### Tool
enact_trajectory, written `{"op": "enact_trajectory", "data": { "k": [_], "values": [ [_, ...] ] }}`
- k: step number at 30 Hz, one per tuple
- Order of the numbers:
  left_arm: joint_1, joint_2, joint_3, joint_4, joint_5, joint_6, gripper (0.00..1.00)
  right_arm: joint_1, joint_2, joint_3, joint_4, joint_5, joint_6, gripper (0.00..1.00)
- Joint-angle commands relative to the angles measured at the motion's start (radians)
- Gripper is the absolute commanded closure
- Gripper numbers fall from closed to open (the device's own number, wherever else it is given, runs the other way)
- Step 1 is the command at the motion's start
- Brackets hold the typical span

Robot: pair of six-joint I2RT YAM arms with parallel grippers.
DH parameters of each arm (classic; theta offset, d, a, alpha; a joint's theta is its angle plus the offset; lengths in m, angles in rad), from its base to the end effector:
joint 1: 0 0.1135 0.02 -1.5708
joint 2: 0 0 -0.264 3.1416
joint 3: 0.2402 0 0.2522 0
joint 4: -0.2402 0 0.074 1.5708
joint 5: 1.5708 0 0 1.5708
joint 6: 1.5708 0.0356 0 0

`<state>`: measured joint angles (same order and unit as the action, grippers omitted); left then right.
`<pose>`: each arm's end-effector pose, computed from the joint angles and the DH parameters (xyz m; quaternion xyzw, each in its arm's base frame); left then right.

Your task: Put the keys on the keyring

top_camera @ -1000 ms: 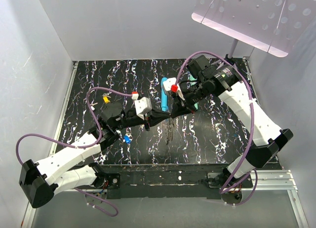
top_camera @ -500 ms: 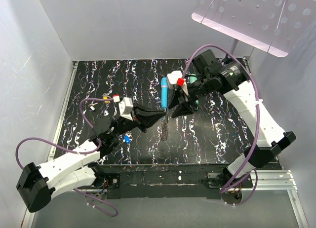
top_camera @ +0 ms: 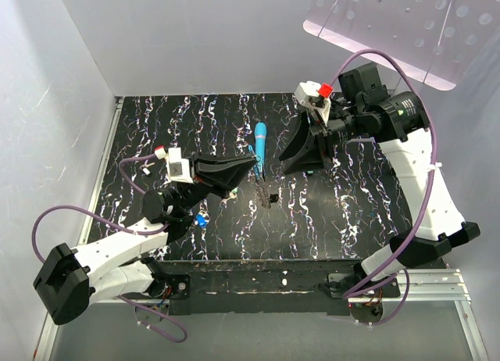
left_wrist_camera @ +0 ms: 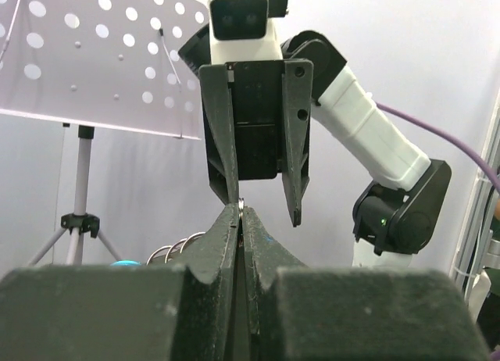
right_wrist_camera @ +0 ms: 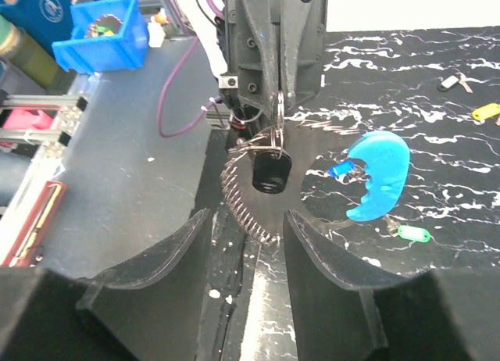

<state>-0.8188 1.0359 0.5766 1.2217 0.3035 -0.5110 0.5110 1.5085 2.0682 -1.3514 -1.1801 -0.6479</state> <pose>0.1355 -0.1604 0.3604 0.1969 0.3629 -0.6075 0.6786 0.1940 0.1465 0.4956 -0.5977 0.5275 0.4919 0.3500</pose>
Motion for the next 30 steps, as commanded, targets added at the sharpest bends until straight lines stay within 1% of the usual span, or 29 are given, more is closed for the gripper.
{"op": "enact_trajectory", "data": {
  "k": [1,8,17,23,30],
  "values": [
    [0.003,0.021,0.042,0.097,-0.024,-0.032,1.00,-0.009,-0.021,-0.003,0.056,-0.130,0.112,0.51],
    [0.003,0.023,0.048,0.079,-0.020,-0.034,1.00,-0.003,0.015,0.006,0.170,-0.154,0.234,0.52],
    [0.003,0.035,0.060,0.076,0.002,-0.040,1.00,0.040,0.028,-0.019,0.204,-0.063,0.255,0.55],
    [0.003,0.035,0.060,0.075,0.013,-0.044,1.00,0.044,0.039,-0.020,0.215,-0.046,0.266,0.56],
    [0.003,0.039,0.066,0.075,0.016,-0.047,1.00,0.067,0.041,-0.031,0.222,-0.041,0.269,0.64]
  ]
}}
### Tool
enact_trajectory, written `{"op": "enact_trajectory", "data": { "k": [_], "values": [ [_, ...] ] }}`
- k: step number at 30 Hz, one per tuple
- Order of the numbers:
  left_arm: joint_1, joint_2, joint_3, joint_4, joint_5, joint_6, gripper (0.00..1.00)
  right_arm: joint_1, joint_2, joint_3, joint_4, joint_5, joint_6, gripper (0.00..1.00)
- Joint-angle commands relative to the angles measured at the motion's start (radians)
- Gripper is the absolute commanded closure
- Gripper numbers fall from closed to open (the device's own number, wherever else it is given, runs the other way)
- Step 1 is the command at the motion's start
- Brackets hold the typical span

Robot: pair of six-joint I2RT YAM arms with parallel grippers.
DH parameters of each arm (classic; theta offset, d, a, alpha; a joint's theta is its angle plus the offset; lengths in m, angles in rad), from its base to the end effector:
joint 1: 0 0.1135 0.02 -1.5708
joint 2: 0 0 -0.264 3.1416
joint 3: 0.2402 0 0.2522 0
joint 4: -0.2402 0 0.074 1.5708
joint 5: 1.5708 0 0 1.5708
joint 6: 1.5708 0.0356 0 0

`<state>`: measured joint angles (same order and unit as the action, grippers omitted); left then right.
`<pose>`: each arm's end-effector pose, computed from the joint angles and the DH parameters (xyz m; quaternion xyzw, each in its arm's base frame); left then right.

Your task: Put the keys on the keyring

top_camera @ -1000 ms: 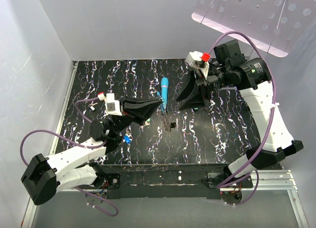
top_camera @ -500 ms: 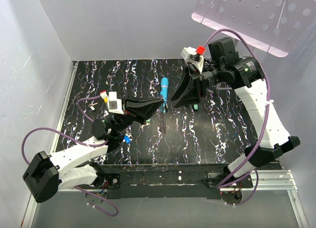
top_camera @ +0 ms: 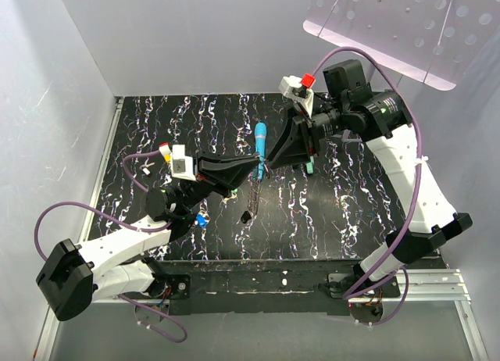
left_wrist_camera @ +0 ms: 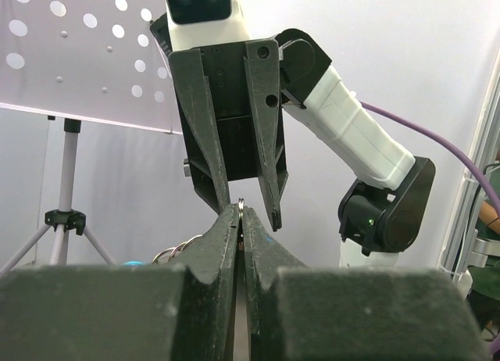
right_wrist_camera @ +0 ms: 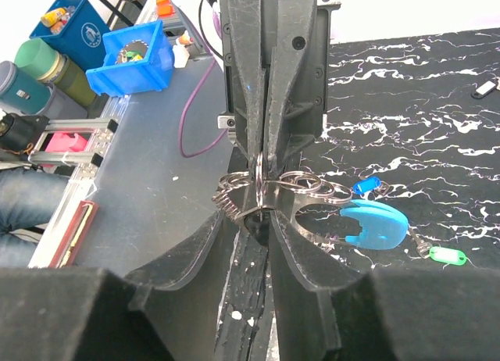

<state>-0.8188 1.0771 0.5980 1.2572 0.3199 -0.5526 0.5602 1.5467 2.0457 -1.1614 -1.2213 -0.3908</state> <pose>0.1399 -0.1659 0.3620 0.1962 0.3583 -0.6243 0.6659 0.2092 0.1707 0.4943 -0.5607 0.5394 0.5438 0.3146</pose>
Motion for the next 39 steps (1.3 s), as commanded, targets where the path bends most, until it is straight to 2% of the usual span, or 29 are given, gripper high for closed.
{"op": "enact_trajectory", "data": {
  "k": [1,4,10,11,23,31,32,34,36,39],
  "values": [
    [0.003,-0.002,0.043,0.039,-0.002,-0.006,1.00,0.020,0.004,-0.010,0.032,0.002,0.012,0.65],
    [0.003,-0.003,0.042,0.039,-0.004,-0.007,1.00,0.024,0.004,-0.012,0.034,0.000,0.012,0.71],
    [0.003,-0.005,0.039,0.036,-0.005,-0.006,1.00,0.027,0.003,-0.021,0.039,0.000,0.012,0.97],
    [0.003,-0.006,0.040,0.036,-0.005,-0.006,1.00,0.027,0.000,-0.022,0.042,0.000,0.013,0.99],
    [0.001,0.003,0.057,0.062,0.027,-0.021,1.00,0.035,-0.005,-0.096,0.115,-0.015,0.105,0.99],
    [0.003,0.000,0.057,0.054,0.031,-0.024,1.00,0.053,-0.003,-0.091,0.120,-0.030,0.109,0.99],
    [0.003,-0.002,0.051,0.054,0.028,-0.021,1.00,0.050,-0.008,-0.079,0.102,-0.024,0.090,0.98],
    [0.003,-0.011,0.043,0.047,0.024,-0.015,1.00,0.047,-0.022,-0.064,0.066,-0.017,0.044,0.80],
    [0.003,-0.020,0.037,0.031,0.021,-0.004,1.00,0.040,-0.039,-0.056,0.037,-0.009,0.012,0.69],
    [0.001,-0.028,0.031,0.021,0.019,0.002,1.00,0.029,-0.056,-0.048,0.014,-0.012,-0.029,0.61]
  ]
}}
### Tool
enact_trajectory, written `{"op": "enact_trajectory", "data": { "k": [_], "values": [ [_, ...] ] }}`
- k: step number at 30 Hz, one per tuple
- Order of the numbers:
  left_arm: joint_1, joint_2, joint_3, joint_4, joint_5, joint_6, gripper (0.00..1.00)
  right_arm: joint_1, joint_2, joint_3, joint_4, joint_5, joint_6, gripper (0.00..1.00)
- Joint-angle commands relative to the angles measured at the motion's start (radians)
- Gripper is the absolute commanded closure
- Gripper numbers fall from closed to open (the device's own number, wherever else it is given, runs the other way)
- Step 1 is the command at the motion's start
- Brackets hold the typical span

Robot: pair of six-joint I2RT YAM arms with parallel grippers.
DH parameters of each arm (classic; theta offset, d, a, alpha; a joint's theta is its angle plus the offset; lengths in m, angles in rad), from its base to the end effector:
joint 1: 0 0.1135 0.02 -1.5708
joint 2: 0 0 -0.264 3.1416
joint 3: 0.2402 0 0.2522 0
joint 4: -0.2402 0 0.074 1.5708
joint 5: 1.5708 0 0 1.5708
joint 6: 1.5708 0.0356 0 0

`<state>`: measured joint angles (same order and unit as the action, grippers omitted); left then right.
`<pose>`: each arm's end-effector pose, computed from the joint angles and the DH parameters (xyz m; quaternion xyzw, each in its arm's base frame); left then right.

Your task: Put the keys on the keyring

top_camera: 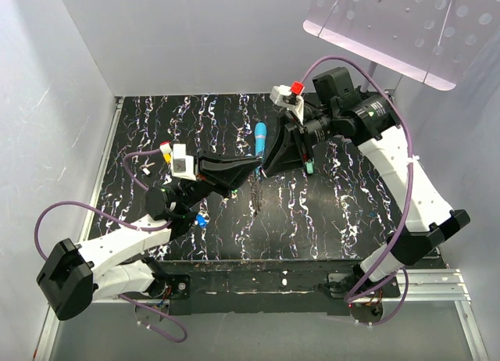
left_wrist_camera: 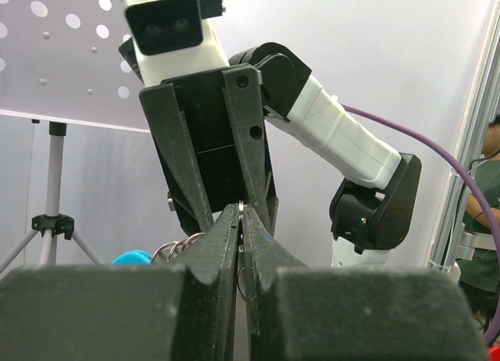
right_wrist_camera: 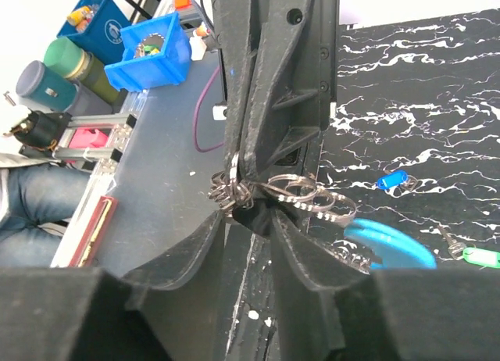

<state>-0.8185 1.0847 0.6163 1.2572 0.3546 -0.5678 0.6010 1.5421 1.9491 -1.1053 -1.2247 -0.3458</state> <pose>0.1399 -0.1676 0.3661 0.2087 0.3518 -0.6332 0.6571 0.2116 0.1857 0.4741 -0.5543 0.5494 0.5607 0.2767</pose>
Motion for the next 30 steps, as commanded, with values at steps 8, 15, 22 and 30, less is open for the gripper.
{"op": "enact_trajectory", "data": {
  "k": [8,15,22,30],
  "values": [
    [0.001,-0.026,0.013,0.018,-0.003,0.000,1.00,-0.014,-0.025,0.099,-0.067,-0.032,-0.105,0.58],
    [0.001,-0.022,0.007,0.021,-0.002,-0.006,1.00,-0.014,-0.002,0.116,-0.053,-0.029,-0.082,0.57],
    [0.002,-0.009,0.003,0.028,-0.002,-0.015,1.00,-0.010,0.015,0.128,-0.036,-0.025,-0.056,0.57],
    [0.002,-0.005,-0.006,0.025,-0.008,-0.010,1.00,-0.010,0.021,0.137,-0.025,-0.021,-0.041,0.59]
  ]
}}
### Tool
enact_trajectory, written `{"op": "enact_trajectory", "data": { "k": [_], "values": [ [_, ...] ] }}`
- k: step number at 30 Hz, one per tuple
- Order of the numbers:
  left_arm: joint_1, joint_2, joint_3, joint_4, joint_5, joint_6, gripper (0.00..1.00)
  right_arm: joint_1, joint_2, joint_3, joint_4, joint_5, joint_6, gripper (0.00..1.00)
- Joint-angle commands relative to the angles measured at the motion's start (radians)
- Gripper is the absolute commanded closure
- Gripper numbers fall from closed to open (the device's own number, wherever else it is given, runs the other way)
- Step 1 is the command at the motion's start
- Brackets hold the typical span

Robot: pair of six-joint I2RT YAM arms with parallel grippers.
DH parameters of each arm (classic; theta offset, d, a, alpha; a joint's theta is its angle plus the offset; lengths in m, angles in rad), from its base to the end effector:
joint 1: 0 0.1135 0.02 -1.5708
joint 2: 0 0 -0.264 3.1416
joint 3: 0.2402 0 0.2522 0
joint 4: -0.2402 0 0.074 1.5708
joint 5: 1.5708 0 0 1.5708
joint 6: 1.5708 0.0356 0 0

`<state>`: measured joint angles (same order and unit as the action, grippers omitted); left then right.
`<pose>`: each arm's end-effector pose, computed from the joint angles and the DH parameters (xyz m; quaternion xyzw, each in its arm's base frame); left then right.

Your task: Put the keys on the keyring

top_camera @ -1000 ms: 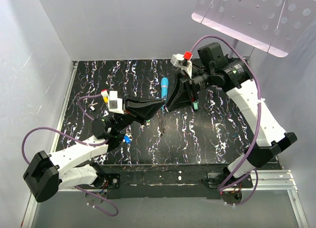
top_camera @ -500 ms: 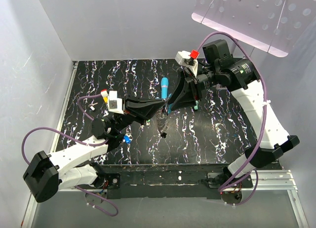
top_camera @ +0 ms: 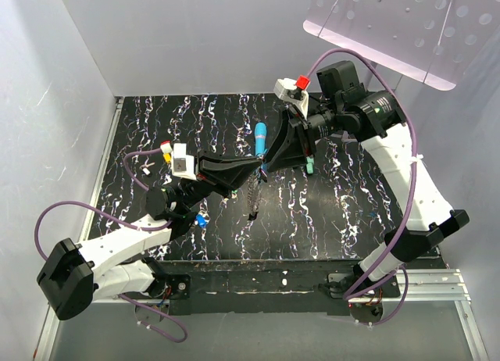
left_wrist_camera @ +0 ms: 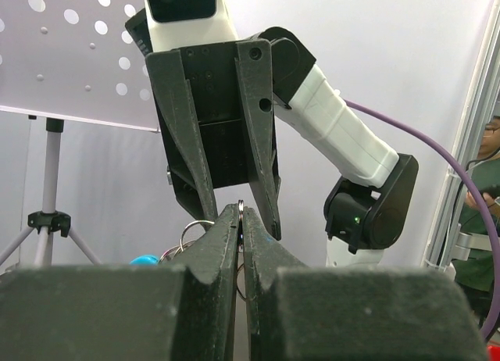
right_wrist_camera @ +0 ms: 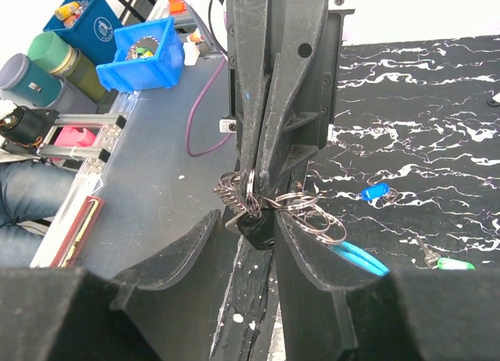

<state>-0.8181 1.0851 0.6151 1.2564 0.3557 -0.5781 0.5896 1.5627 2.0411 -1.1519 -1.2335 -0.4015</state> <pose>0.1401 -0.1677 0.3655 0.2073 0.3539 -0.6364 0.6533 0.2097 0.1807 0.4900 -0.5702 0.5273 0.5521 0.3033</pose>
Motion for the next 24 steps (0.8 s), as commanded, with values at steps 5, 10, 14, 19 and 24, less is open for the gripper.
{"op": "enact_trajectory", "data": {
  "k": [5,10,14,19,24],
  "values": [
    [0.002,-0.002,-0.009,0.020,-0.012,0.004,1.00,0.001,-0.001,0.042,0.027,-0.012,0.023,0.63],
    [0.002,-0.002,-0.009,0.012,-0.015,0.011,1.00,0.006,-0.003,0.025,0.040,-0.009,0.033,0.73],
    [-0.001,-0.008,-0.009,0.000,-0.015,0.017,1.00,0.010,-0.001,0.022,0.050,0.009,0.047,0.83],
    [0.002,-0.011,-0.011,-0.009,-0.017,0.020,1.00,0.015,-0.006,0.004,0.064,0.025,0.055,0.99],
    [0.002,-0.034,-0.011,-0.064,-0.018,0.030,1.00,0.016,-0.015,-0.021,0.069,0.038,0.050,0.99]
  ]
}}
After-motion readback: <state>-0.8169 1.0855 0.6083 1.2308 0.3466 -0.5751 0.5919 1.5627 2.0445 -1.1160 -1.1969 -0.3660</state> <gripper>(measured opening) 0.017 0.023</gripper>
